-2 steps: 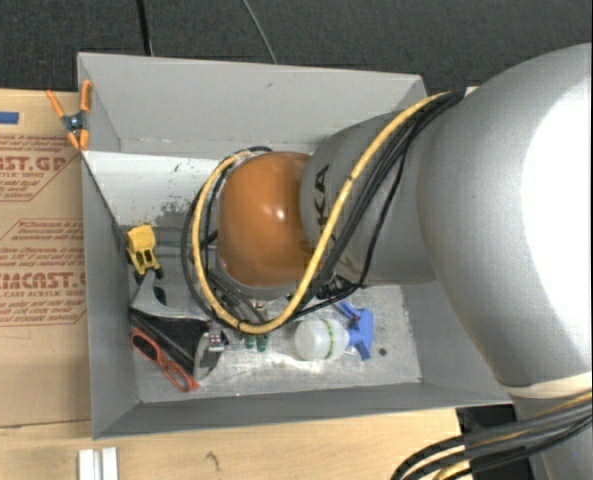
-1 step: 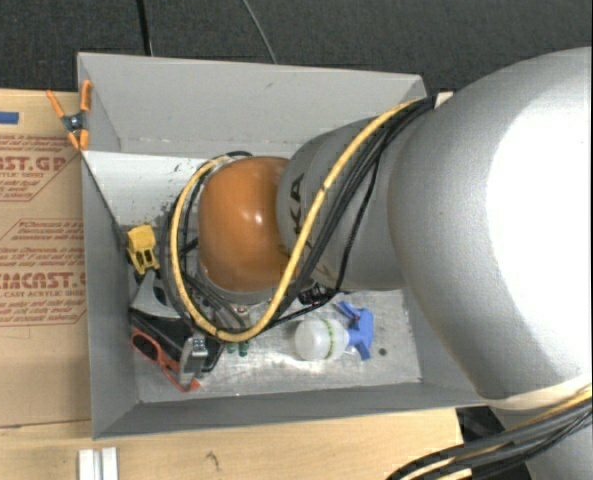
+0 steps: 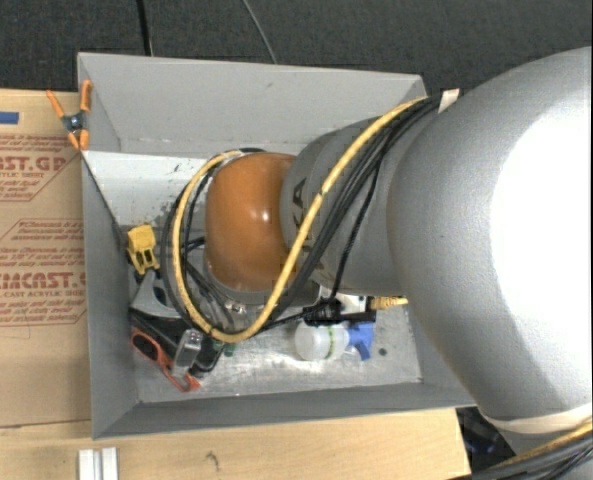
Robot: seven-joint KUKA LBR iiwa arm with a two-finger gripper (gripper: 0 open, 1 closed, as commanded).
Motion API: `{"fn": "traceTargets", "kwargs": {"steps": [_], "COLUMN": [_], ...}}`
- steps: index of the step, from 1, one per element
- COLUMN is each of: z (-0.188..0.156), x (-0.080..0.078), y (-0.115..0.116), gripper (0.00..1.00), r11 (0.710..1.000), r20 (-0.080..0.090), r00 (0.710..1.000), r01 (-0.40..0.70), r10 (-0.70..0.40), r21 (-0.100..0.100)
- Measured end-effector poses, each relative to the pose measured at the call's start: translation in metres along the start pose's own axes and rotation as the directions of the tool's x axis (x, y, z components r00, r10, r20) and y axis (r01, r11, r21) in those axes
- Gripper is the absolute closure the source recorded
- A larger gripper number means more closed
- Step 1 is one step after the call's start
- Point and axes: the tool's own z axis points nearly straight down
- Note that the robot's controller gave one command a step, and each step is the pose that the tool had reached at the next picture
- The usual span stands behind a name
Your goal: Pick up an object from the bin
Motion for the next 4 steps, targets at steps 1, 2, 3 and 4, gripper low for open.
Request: {"fn": "traceTargets", "kwargs": {"steps": [1, 2, 3, 4], "z": [0.0603, 0.0644, 0.0644, 0.0616], "x": [0.0003, 0.0044, 0.0044, 0.0055], "y": [0.0062, 0.0127, 0.0127, 0.0116], "gripper": [0.0, 1.0, 1.0, 1.0], "r11": [1.0, 0.988, 0.988, 0.988], "r20": [0.029, 0.012, 0.012, 0.008], "r00": [1.0, 0.988, 0.988, 0.988], "r01": [0.006, -0.154, -0.154, -0.155], "r10": [-0.006, 0.154, 0.154, 0.155], "r21": [-0.016, 0.003, 0.003, 0.006]}}
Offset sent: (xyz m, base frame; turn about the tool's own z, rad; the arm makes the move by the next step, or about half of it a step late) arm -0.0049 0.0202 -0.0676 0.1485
